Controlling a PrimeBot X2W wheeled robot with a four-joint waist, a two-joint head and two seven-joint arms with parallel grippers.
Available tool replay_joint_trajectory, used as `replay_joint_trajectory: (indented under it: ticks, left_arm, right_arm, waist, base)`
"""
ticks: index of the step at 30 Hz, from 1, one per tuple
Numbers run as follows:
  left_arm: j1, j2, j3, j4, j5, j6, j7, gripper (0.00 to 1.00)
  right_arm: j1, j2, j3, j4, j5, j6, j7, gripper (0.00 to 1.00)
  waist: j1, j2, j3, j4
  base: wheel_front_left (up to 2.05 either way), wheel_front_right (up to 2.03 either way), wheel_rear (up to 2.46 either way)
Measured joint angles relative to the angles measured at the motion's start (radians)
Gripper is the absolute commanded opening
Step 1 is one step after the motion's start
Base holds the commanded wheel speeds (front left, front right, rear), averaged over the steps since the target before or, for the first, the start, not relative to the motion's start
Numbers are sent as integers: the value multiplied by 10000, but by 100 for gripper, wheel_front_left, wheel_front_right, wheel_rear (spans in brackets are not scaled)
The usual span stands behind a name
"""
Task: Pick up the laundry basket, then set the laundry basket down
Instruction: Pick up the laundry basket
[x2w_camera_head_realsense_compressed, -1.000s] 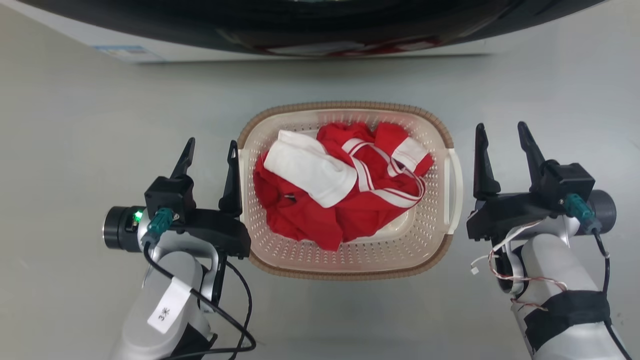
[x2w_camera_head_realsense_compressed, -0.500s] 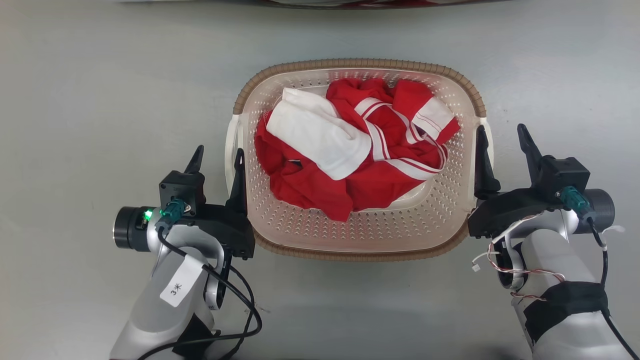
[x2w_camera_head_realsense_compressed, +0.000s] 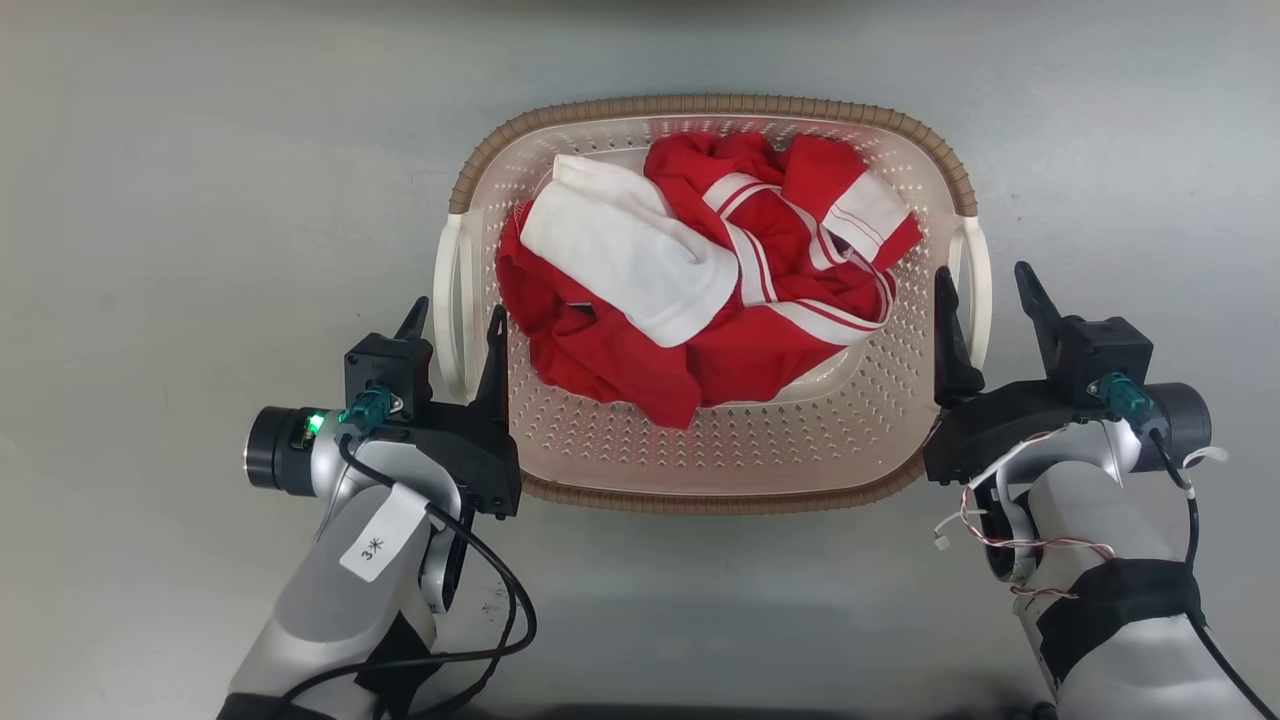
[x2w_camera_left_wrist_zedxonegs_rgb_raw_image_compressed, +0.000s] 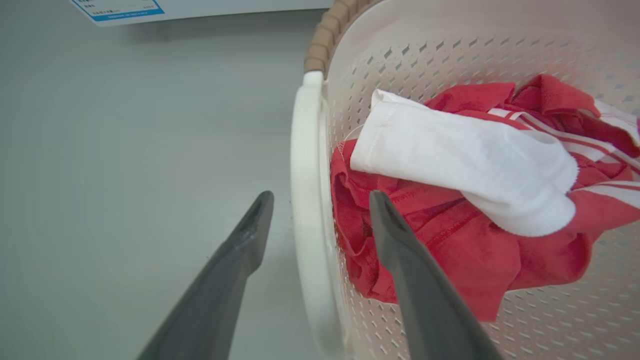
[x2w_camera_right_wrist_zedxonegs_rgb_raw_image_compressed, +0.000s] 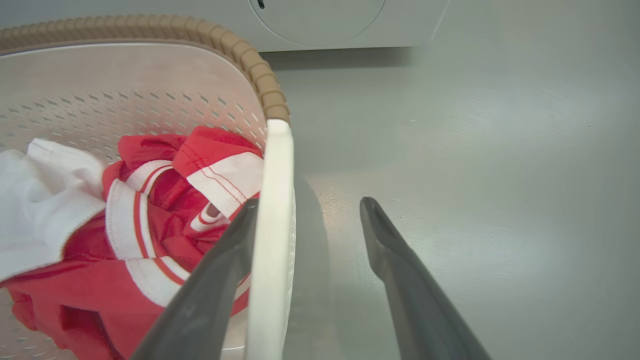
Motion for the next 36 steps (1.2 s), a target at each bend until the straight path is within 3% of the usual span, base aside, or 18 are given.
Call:
replay_joint_trajectory:
  ticks: [16,19,21,22,26,27,28,29,30,31,32,36]
  left_arm:
    - [-553,-2,-713,892,-598,-86,0,100]
    - [-682,0,-817,905,-658,-86,0,100]
    - [-771,-6,-959,940,-779,-88,0,100]
    - [-790,-8,-1011,955,-890,-94,0,99]
    - [-801,-6,-1308,1026,-1137,-94,0,65]
    - [-809,-6,-1365,1037,-1181,-94,0,50]
    - [-819,-2,-1446,1039,-1221,-94,0,44]
    - [-827,-2,-1547,1045,-1264,-90,0,44]
    - [-827,4,-1613,1074,-1302,-82,2,27]
    - [-829,36,-1662,1099,-1348,-82,2,8]
    - [-831,48,-1720,1110,-1421,-81,2,0]
    - [-943,50,-1973,1135,-1699,-36,4,0]
  right_arm:
    - [-673,19,405,947,77,109,0,100]
    - [-754,21,451,1093,88,174,0,74]
    - [-827,21,483,1189,102,174,0,48]
    - [-837,21,504,1210,119,174,-2,44]
    - [-845,23,685,1340,263,174,0,33]
    - [-852,23,721,1402,267,174,0,27]
    - [-865,25,746,1453,284,174,-2,19]
    - [-894,31,759,1494,351,169,-2,19]
    - [-935,31,771,1538,418,159,-2,0]
    - [-974,25,779,1570,458,155,-4,0]
    - [-1021,21,788,1595,514,111,-2,0]
    - [-1043,13,899,1749,780,27,-4,0]
  waist:
    - [0,0,352,60]
    - [0,0,357,76]
    - [0,0,356,90]
    - [0,0,355,96]
    - [0,0,345,122]
    - [0,0,342,127]
    - [0,0,339,132]
    - [0,0,335,137]
    - [0,0,330,142]
    - [0,0,325,147]
    - [0,0,319,152]
    - [0,0,278,173]
  base:
    - [0,0,0]
    - [0,0,0]
    - [0,0,0]
    - [0,0,0]
    - [0,0,0]
    - [0,0,0]
    - [0,0,0]
    - [0,0,0]
    - [0,0,0]
    - [0,0,0]
    - [0,0,0]
    - [0,0,0]
